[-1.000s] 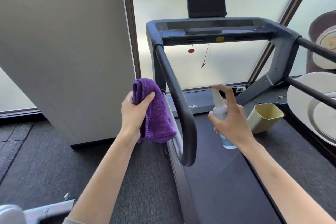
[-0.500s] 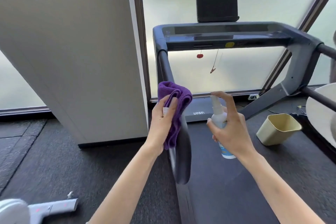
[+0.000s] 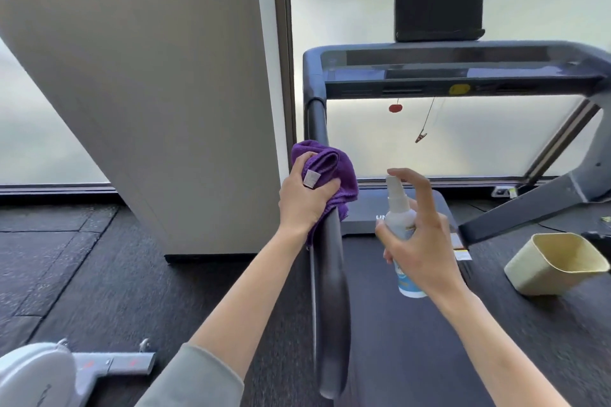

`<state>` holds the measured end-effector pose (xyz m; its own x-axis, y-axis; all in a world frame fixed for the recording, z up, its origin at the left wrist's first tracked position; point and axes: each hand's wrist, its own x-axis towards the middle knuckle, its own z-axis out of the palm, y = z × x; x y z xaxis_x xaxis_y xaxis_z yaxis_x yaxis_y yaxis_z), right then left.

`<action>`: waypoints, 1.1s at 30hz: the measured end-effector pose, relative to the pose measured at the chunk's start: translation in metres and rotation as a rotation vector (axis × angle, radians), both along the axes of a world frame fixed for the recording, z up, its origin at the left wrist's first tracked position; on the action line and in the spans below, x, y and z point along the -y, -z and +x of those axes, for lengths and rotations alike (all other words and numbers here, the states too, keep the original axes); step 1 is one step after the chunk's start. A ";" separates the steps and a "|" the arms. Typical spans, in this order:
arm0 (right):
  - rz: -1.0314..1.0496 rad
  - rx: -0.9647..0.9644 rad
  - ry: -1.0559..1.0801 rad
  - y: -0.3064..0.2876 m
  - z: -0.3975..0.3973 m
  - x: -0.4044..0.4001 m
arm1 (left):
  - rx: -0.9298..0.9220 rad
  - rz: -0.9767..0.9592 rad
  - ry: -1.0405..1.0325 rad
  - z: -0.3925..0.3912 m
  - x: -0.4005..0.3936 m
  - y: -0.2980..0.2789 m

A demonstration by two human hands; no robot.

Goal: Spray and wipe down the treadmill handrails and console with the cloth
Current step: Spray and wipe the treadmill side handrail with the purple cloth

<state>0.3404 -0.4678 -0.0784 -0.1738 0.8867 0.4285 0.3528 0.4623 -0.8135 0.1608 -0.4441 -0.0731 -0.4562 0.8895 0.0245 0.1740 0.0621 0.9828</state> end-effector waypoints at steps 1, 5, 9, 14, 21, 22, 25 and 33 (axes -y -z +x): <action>-0.004 0.006 -0.005 0.000 -0.004 -0.006 | -0.003 -0.003 -0.002 -0.003 -0.009 -0.001; -0.015 0.010 0.001 -0.003 -0.019 -0.034 | 0.024 -0.024 0.012 -0.014 -0.046 -0.001; -0.012 0.003 0.031 -0.006 -0.034 -0.064 | 0.024 -0.028 0.017 -0.026 -0.087 0.000; 0.001 0.032 0.063 -0.009 -0.050 -0.096 | 0.004 -0.069 0.042 -0.043 -0.144 -0.006; -0.001 0.045 0.103 -0.005 -0.056 -0.116 | -0.001 -0.102 0.068 -0.050 -0.177 -0.011; -0.004 0.043 0.114 -0.004 -0.056 -0.115 | -0.002 -0.104 0.077 -0.049 -0.174 -0.009; -0.012 0.039 0.125 -0.002 -0.054 -0.106 | -0.048 -0.101 0.082 -0.045 -0.159 -0.005; 0.008 0.034 0.082 -0.001 -0.041 -0.071 | -0.062 -0.084 0.121 -0.026 -0.091 -0.004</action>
<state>0.2991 -0.3969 -0.0770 -0.1158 0.8951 0.4306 0.4169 0.4373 -0.7969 0.1347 -0.3530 -0.0689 -0.3459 0.9379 -0.0275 0.2452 0.1186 0.9622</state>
